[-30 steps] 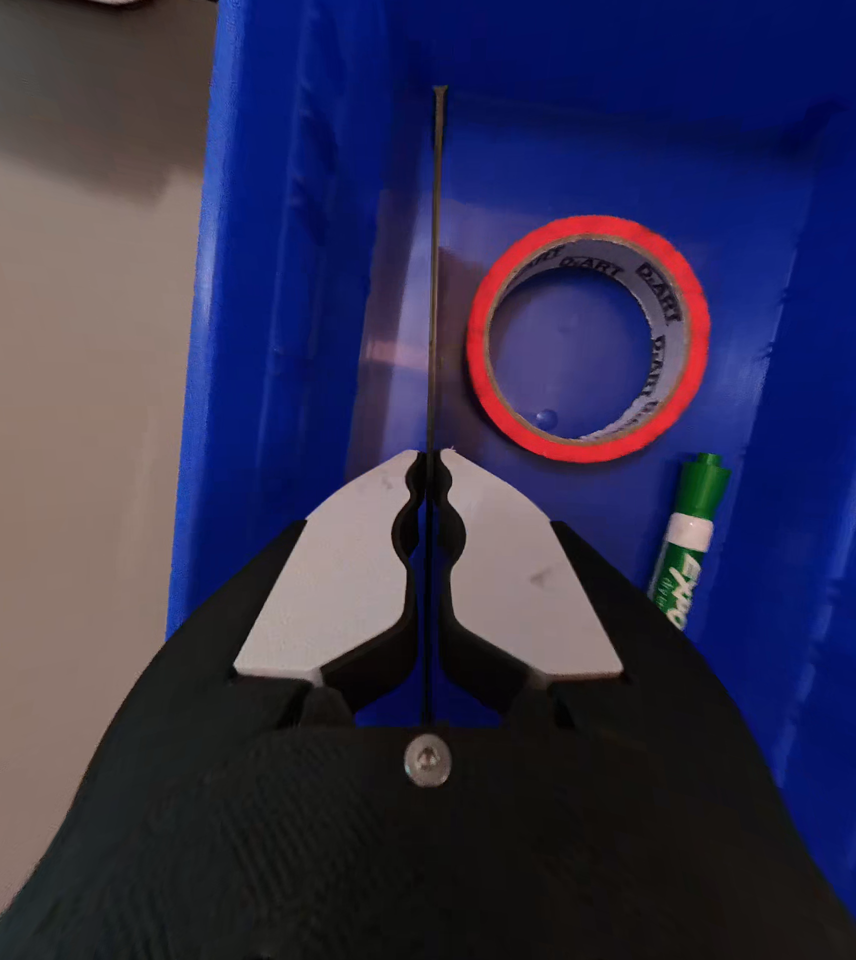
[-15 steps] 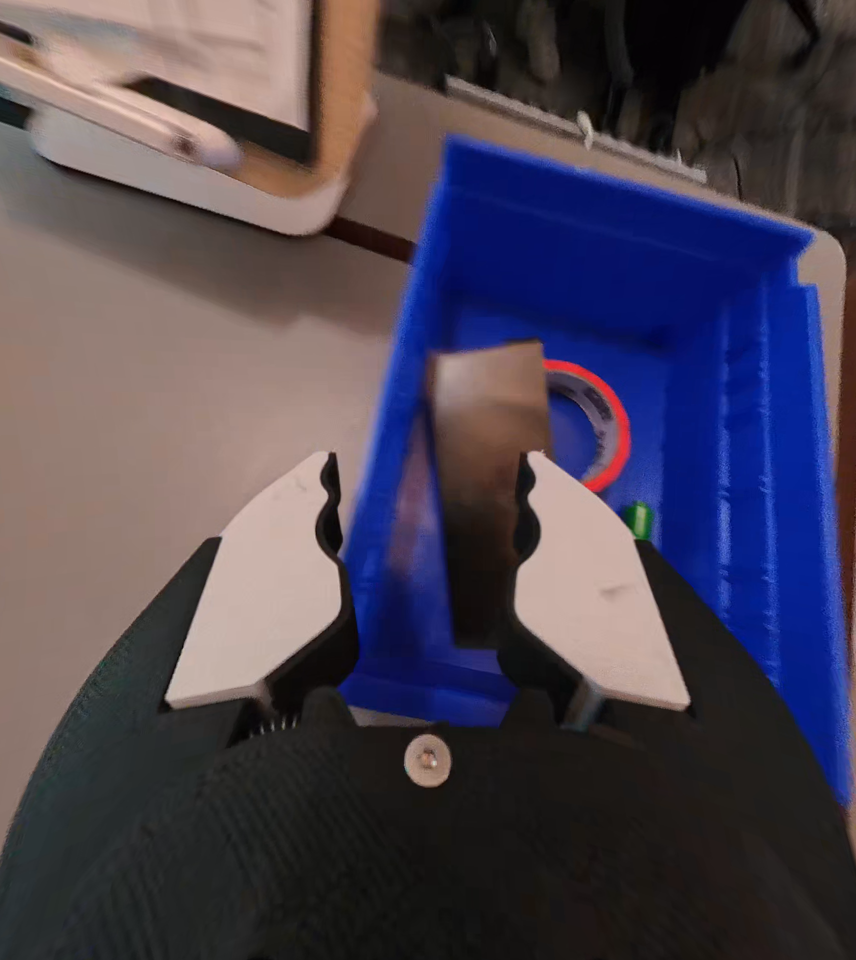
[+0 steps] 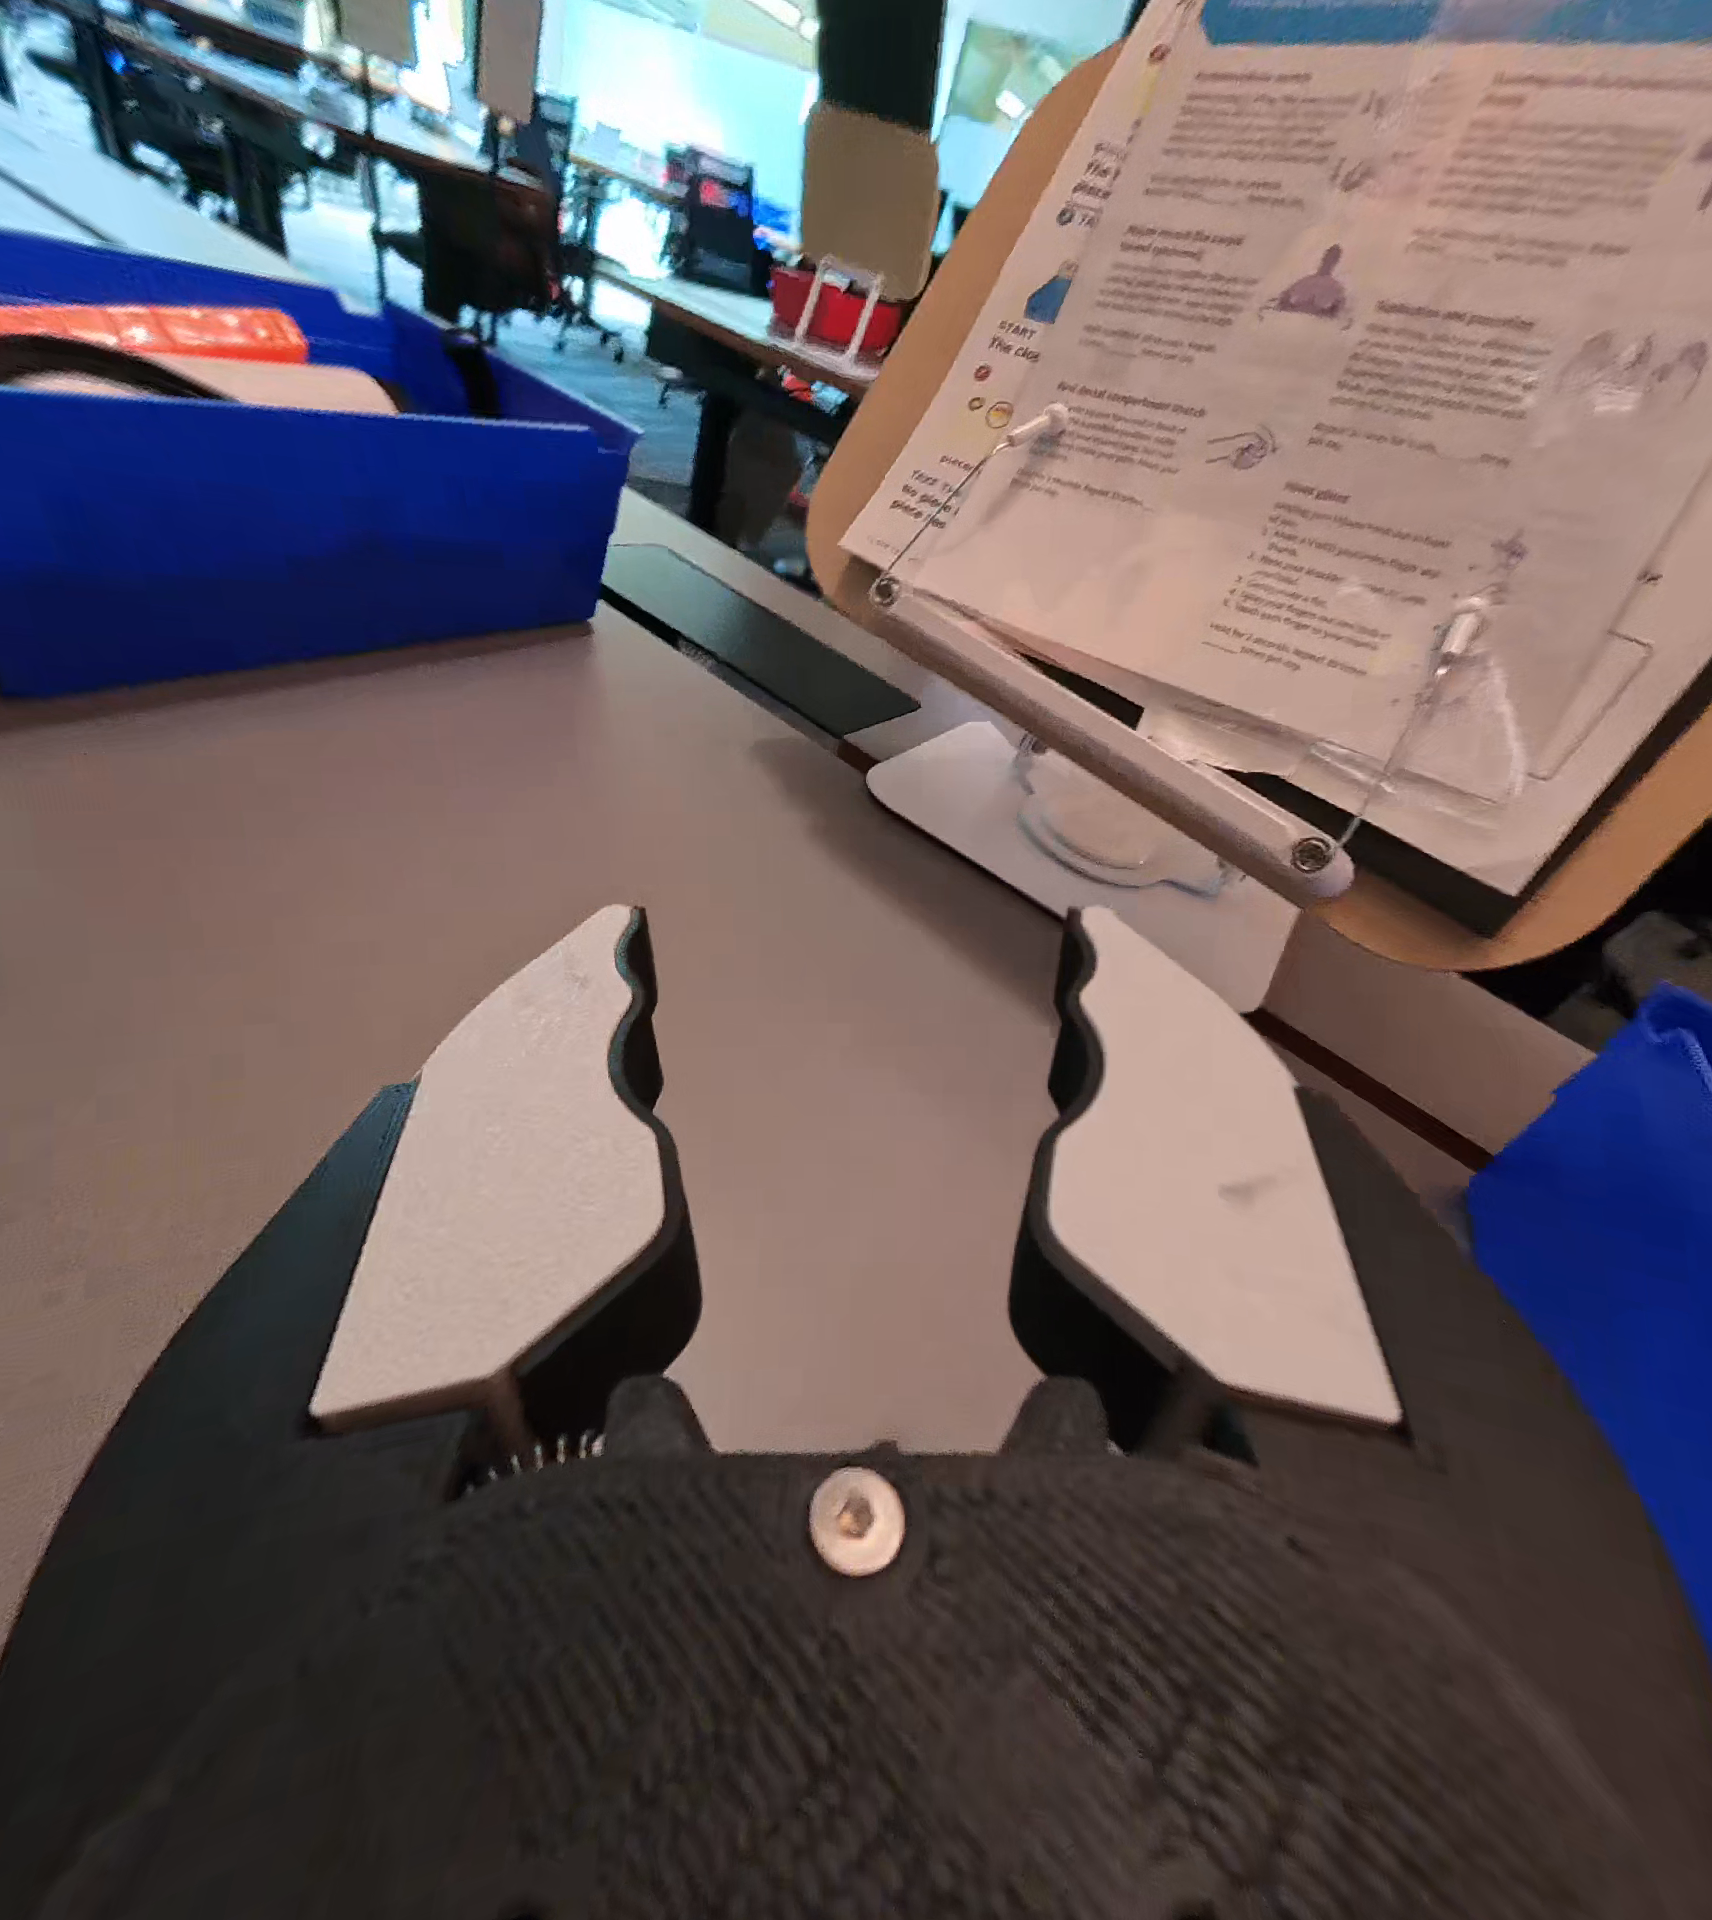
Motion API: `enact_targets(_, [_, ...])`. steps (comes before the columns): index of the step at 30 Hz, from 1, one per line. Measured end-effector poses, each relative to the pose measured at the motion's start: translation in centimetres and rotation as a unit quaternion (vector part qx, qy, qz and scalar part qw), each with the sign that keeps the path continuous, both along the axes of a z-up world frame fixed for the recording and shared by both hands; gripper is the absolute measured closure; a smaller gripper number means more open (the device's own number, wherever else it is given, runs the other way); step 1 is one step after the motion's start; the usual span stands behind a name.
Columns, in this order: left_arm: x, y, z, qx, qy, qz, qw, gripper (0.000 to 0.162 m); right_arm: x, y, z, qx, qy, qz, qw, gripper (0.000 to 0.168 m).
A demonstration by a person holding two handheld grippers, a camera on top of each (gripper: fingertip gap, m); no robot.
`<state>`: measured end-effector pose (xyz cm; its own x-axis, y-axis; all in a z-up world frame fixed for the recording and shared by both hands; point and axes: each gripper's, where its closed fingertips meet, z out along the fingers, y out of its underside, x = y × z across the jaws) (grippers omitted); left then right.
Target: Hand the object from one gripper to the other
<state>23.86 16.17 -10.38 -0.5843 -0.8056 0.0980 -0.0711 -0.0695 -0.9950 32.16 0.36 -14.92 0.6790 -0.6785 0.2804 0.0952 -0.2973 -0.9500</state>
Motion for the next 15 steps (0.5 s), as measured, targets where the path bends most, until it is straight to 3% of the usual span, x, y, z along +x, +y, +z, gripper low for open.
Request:
enact_targets(3, [0.9,12.4,-1.2,-0.007,0.109,0.223,0.969,0.121,-0.5,0.4,-0.1,0.063,0.020,0.014,0.998,0.093])
enact_targets(6, [0.3,21.2,-4.0,-0.051,0.205,0.324,0.922,0.106,-0.7,1.1,-0.2,0.086,0.028,0.024,0.996,0.095])
enact_targets(9, [1.0,24.0,-7.3,-0.123,0.273,0.317,0.900,0.106,-0.9,1.5,-0.7,0.061,0.024,0.026,0.998,0.093])
enact_targets(12, [1.9,23.2,-9.3,-0.192,0.323,0.274,0.885,0.106,-1.2,2.0,-0.8,0.060,0.022,0.034,0.997,0.094])
enact_targets(13, [2.0,23.1,-9.3,-0.197,0.319,0.272,0.886,0.118,-1.3,2.1,-0.9,0.061,0.023,0.036,0.997,0.094])
enact_targets(15, [2.3,23.3,-9.2,-0.196,0.318,0.281,0.884,0.123,-1.5,2.5,-1.2,0.059,0.029,0.045,0.997,0.094])
